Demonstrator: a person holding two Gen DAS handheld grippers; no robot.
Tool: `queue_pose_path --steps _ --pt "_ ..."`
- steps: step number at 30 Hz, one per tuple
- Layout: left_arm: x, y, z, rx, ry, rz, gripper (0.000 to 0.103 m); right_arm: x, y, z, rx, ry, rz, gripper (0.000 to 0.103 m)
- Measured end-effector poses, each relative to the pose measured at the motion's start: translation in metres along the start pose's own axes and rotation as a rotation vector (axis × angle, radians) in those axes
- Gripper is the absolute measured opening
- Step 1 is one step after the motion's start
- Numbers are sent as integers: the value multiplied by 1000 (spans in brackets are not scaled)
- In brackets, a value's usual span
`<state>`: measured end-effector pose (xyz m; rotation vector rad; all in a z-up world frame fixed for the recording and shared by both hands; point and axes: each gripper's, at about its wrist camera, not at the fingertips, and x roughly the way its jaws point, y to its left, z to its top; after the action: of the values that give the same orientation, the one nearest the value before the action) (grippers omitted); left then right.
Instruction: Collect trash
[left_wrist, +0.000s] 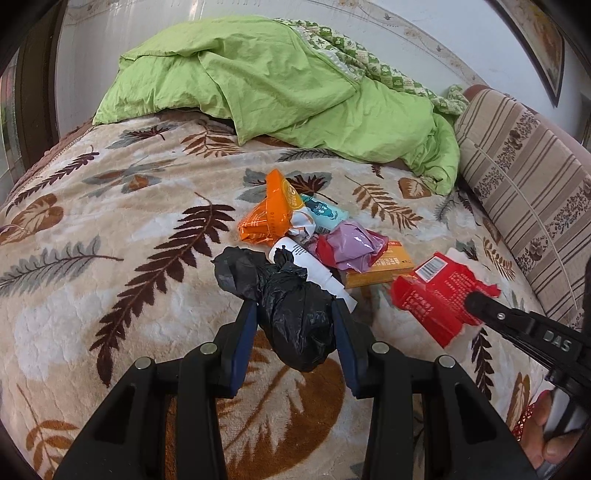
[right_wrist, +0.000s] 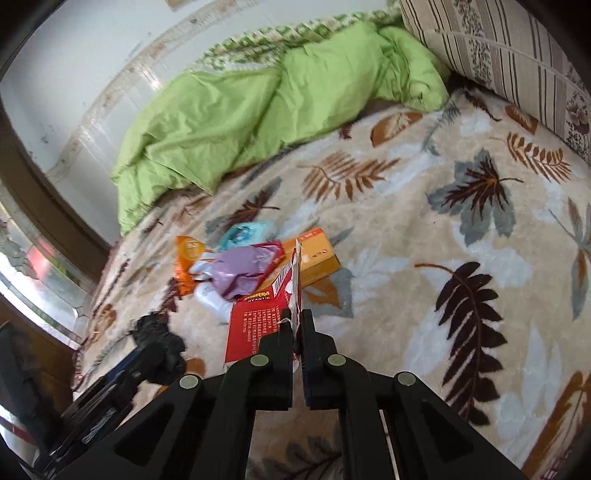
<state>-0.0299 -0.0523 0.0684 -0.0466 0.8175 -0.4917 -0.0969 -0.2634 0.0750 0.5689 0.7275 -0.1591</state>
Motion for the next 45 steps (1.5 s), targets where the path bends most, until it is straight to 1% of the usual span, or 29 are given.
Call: queue_pose_path --steps 4,6,11,19,23,28,45 --pt "-6 -4 -3 8 -7 -4 40 -26 3 -12 -30 -51 32 4" --pt "-9 -5 -4 9 -13 -4 40 -34 6 -16 -52 -71 34 4" --pt "-14 -10 -7 20 -22 14 40 -43 8 -17 -78 -104 44 4" --pt "-20 -19 -11 50 -36 45 40 -44 13 -19 -90 -108 76 4" --pt "-20 -25 -10 63 -34 44 40 -50 10 -18 -86 -133 66 4" --pt "-21 -29 -12 74 -36 42 40 -50 5 -17 -69 -133 58 4" --pt "-20 -29 -11 60 -29 22 40 -50 6 -17 -73 -132 49 4"
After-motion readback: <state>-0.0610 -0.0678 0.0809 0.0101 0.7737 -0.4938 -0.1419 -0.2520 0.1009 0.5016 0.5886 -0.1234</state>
